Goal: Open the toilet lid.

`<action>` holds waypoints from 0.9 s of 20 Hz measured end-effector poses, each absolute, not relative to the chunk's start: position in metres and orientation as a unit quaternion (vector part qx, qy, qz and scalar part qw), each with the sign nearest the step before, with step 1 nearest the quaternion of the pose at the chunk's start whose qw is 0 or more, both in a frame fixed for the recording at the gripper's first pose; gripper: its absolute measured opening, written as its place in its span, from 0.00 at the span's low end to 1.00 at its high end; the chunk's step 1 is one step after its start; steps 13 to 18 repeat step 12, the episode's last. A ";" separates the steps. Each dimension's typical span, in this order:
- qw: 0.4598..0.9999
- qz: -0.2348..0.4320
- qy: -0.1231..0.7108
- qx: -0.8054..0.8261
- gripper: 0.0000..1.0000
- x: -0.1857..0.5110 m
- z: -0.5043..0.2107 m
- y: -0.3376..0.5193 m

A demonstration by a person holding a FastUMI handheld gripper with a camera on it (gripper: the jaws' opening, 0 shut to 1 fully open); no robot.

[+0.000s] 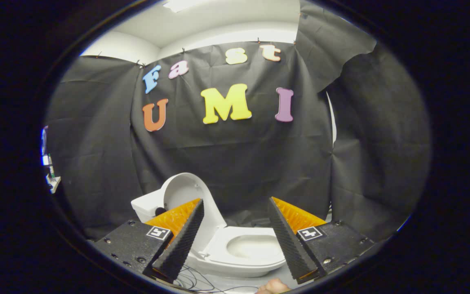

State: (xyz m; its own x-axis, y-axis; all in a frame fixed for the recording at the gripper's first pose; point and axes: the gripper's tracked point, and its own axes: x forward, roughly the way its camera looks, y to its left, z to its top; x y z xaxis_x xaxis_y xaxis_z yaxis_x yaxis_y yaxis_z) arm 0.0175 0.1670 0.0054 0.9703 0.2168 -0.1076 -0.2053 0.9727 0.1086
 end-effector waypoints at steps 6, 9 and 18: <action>0.992 0.108 0.011 0.064 0.98 -0.005 0.026 0.138; 0.993 0.103 -0.009 0.065 0.99 -0.012 0.026 0.119; 0.993 0.102 -0.007 0.055 0.99 -0.018 0.018 0.107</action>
